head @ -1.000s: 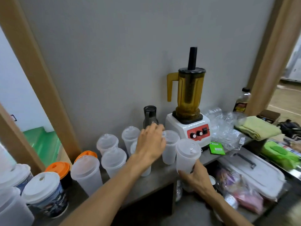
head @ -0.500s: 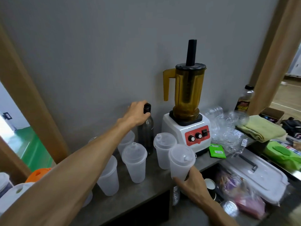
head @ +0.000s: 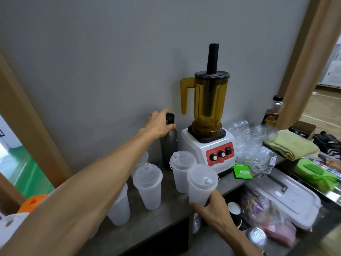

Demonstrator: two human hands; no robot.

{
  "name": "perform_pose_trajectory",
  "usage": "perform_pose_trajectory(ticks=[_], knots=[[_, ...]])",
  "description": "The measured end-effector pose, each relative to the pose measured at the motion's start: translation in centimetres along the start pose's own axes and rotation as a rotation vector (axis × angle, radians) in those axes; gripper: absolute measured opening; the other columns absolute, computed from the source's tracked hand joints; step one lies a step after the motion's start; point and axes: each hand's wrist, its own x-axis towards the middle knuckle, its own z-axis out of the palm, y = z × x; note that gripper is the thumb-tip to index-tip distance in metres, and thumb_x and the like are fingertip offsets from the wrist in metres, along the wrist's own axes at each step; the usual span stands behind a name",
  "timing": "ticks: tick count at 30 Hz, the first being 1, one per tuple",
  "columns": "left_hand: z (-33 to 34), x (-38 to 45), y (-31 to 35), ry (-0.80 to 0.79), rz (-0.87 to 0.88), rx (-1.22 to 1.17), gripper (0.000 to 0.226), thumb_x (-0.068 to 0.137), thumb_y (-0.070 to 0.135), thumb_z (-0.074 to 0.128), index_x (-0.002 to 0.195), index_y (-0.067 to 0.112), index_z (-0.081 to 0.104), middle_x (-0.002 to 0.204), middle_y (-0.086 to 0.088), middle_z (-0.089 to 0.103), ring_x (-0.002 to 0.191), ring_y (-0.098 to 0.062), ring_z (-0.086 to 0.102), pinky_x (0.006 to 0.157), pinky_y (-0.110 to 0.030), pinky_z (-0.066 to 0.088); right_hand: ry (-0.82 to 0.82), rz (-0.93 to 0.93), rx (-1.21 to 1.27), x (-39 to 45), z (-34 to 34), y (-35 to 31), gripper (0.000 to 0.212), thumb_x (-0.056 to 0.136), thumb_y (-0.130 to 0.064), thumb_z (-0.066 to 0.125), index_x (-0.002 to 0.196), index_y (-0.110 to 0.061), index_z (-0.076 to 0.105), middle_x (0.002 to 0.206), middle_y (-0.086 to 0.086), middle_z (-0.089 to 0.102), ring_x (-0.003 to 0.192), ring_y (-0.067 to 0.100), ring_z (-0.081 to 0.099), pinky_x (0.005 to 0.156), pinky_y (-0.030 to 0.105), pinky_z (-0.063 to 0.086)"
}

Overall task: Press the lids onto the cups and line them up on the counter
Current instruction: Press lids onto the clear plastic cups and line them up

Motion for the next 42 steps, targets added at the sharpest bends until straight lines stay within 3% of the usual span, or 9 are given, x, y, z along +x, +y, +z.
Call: perform_pose_trajectory(ticks=[2, 5, 7, 10, 13, 21, 32, 38, 42], knots=[[-0.9, -1.8, 0.5, 0.037, -0.008, 0.012, 0.077, 0.090, 0.041, 0.069, 0.151, 0.021, 0.026, 0.136, -0.018, 0.043, 0.125, -0.038, 0.045, 0.099, -0.044, 0.042, -0.004, -0.001, 0.005, -0.1, -0.2, -0.1, 0.026, 0.076, -0.022, 0.079, 0.089, -0.032, 0.059, 0.083, -0.029, 0.067, 0.077, -0.011, 0.063, 0.061, 0.010, 0.045], [-1.3, -5.8, 1.2, 0.171, 0.161, 0.014, 0.053, 0.090, 0.039, 0.067, 0.133, 0.019, 0.044, 0.122, -0.009, 0.048, 0.108, -0.028, 0.054, 0.086, -0.034, 0.046, -0.011, -0.015, 0.010, -0.3, -0.7, 0.0, 0.027, 0.077, -0.019, 0.079, 0.087, -0.033, 0.058, 0.081, -0.028, 0.067, 0.073, -0.010, 0.062, 0.060, 0.009, 0.044], [-0.7, -8.2, 1.3, 0.029, 0.287, -0.002, 0.049, 0.086, 0.043, 0.068, 0.127, 0.023, 0.049, 0.121, -0.003, 0.049, 0.107, -0.023, 0.056, 0.089, -0.037, 0.052, -0.011, -0.015, 0.009, -0.3, -0.9, 0.0, 0.032, 0.075, -0.017, 0.080, 0.090, -0.035, 0.058, 0.085, -0.032, 0.067, 0.078, -0.012, 0.063, 0.062, 0.008, 0.044], [2.1, -9.7, 1.0, -0.275, 0.284, 0.185, 0.078, 0.080, 0.053, 0.071, 0.145, 0.031, 0.035, 0.144, -0.001, 0.040, 0.126, -0.024, 0.048, 0.102, -0.041, 0.048, -0.010, -0.004, 0.013, -0.4, -1.2, 0.0, 0.036, 0.075, -0.018, 0.080, 0.095, -0.037, 0.057, 0.091, -0.037, 0.066, 0.082, -0.012, 0.064, 0.063, 0.007, 0.044], [4.8, -9.7, 0.7, -0.330, 0.233, 0.199, 0.086, 0.077, 0.057, 0.073, 0.148, 0.034, 0.031, 0.147, -0.003, 0.038, 0.128, -0.025, 0.046, 0.103, -0.043, 0.045, -0.016, -0.009, 0.006, -0.3, -1.5, -0.1, 0.039, 0.075, -0.017, 0.081, 0.098, -0.037, 0.058, 0.094, -0.038, 0.066, 0.084, -0.011, 0.065, 0.064, 0.007, 0.045], [3.4, -8.9, -1.9, -0.148, 0.143, 0.180, 0.066, 0.081, 0.039, 0.072, 0.137, 0.023, 0.042, 0.127, -0.007, 0.047, 0.111, -0.025, 0.053, 0.084, -0.033, 0.048, -0.047, 0.048, -0.057, 1.5, -0.5, -0.5, 0.032, 0.064, -0.035, 0.082, 0.086, -0.028, 0.059, 0.085, -0.007, 0.069, 0.076, -0.001, 0.065, 0.063, 0.029, 0.057], [4.6, -8.6, -2.8, -0.180, 0.079, 0.170, 0.063, 0.081, 0.036, 0.074, 0.133, 0.018, 0.042, 0.126, -0.009, 0.044, 0.102, -0.026, 0.055, 0.084, -0.037, 0.054, -0.092, 0.133, -0.150, 3.3, 2.7, 1.6, 0.073, 0.057, -0.064, 0.075, 0.119, -0.031, 0.053, 0.114, -0.008, 0.063, 0.102, 0.013, 0.062, 0.087, 0.042, 0.059], [3.5, -9.6, -2.6, -0.225, 0.053, 0.149, 0.075, 0.081, 0.048, 0.073, 0.141, 0.021, 0.036, 0.136, -0.009, 0.042, 0.115, -0.028, 0.054, 0.089, -0.038, 0.050, -0.076, 0.180, -0.053, 2.0, 1.9, 1.4, 0.079, 0.061, -0.045, 0.088, 0.127, -0.023, 0.051, 0.120, -0.005, 0.062, 0.105, 0.014, 0.063, 0.089, 0.038, 0.058], [-0.2, -13.8, -2.7, -0.083, 0.079, 0.020, 0.074, 0.089, 0.052, 0.062, 0.149, 0.022, 0.031, 0.149, -0.004, 0.037, 0.131, -0.026, 0.045, 0.103, -0.041, 0.044, 0.147, 0.092, -0.133, -2.2, 2.2, 0.5, 0.054, 0.072, -0.030, 0.087, 0.113, -0.017, 0.055, 0.106, 0.001, 0.062, 0.098, 0.023, 0.064, 0.084, 0.040, 0.053]])
